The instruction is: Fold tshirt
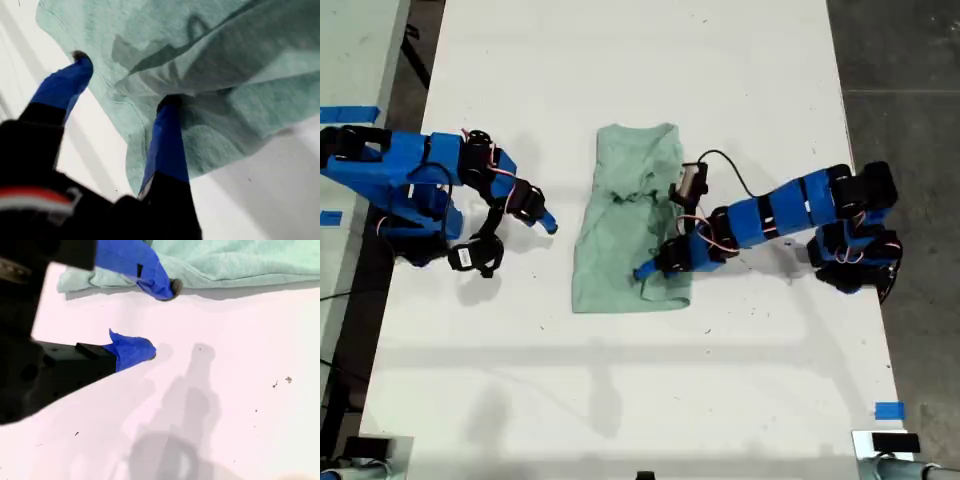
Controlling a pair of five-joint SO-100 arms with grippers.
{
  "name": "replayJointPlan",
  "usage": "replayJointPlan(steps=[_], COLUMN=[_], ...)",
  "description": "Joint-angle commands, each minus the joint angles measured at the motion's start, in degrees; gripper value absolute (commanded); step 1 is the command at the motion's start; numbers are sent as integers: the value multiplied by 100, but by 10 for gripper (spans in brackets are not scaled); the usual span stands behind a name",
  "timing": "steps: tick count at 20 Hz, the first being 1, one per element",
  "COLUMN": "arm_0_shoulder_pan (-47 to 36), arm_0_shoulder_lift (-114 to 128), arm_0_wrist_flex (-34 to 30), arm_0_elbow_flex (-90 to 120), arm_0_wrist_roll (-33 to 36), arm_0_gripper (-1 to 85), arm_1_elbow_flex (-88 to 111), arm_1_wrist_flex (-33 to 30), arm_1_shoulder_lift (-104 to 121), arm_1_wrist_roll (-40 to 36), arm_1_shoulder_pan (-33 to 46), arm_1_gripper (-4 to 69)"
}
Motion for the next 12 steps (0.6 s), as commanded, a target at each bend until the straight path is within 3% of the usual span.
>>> replayJointPlan(steps=[1, 7, 10, 12], arm_0_shoulder_pan=[132, 378, 580, 650], arm_0_shoulder_lift=[-70, -589, -1318, -1925], arm_0_wrist_flex=[-53, 272, 791, 765], arm_0_elbow_flex=[-721, -1644, -2971, -3305], arm_0_wrist_roll=[-44, -70, -79, -132], arm_0_gripper=[123, 141, 177, 191], arm_1_elbow_flex=[-141, -896, -360, 97], arm_1_wrist_flex=[132, 2514, 2927, 2918], arm_1_shoulder_lift=[176, 1846, 2628, 2997], arm_1_wrist_roll=[9, -299, -272, -185], arm_1_shoulder_pan=[0, -70, 44, 105], arm_1_gripper=[321, 328, 325, 324])
